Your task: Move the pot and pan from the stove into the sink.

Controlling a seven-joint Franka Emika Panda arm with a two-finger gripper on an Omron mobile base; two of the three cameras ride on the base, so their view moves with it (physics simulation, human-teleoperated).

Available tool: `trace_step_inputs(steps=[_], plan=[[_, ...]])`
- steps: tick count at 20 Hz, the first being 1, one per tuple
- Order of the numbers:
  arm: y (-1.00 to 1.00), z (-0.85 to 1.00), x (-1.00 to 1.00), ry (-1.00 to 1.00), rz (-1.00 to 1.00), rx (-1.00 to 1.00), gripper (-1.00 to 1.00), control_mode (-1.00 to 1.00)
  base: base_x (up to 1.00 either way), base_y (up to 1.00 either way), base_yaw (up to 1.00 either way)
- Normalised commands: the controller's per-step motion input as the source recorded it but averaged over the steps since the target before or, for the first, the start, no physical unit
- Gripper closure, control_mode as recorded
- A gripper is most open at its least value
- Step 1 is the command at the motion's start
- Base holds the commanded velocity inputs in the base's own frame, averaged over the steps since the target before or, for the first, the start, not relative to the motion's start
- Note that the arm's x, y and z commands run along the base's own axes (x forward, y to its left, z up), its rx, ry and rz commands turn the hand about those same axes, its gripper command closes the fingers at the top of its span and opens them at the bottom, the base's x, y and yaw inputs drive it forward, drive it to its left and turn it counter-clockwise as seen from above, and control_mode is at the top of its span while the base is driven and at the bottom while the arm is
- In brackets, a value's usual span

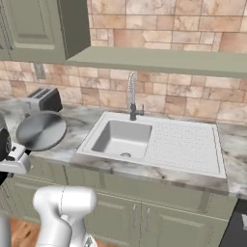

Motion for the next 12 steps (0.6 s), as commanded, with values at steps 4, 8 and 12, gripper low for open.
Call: trace_step_inputs(steps=[4,8,12], plan=[[0.00,0.00,0.00,0.00,0.00,0.00,1.00,1.00,0.04,-0.82,-0.16],[0.00,0.00,0.00,0.00,0.00,0.00,1.00,1.00,0.04,-0.77,-0.17],[0.00,0.00,0.00,0.00,0.00,0.00,1.00,1.00,0.02,-0.61,-0.15]])
